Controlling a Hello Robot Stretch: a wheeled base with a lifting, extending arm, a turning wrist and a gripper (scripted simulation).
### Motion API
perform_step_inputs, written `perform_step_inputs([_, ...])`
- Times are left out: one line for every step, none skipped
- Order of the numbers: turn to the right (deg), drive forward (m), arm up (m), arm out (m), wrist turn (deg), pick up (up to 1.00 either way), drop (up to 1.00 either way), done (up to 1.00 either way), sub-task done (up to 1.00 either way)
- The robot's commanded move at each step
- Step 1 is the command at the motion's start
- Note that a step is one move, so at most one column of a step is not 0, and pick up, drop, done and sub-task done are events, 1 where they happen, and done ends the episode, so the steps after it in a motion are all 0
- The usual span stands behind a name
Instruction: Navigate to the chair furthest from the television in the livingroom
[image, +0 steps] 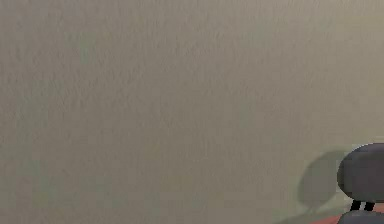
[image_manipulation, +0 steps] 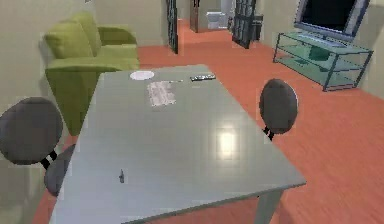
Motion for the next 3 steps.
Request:
perform_step_inputs([-3.0, 0.0, 0.0, 0.0, 0.0, 0.0, 0.0, 0.0, 0.0])
perform_step_inputs([0.0, 0.25, 0.0, 0.0, 0.0, 0.0, 0.0, 0.0, 0.0])
perform_step_inputs([45.0, 0.0, 0.0, 0.0, 0.0, 0.0, 0.0, 0.0, 0.0])
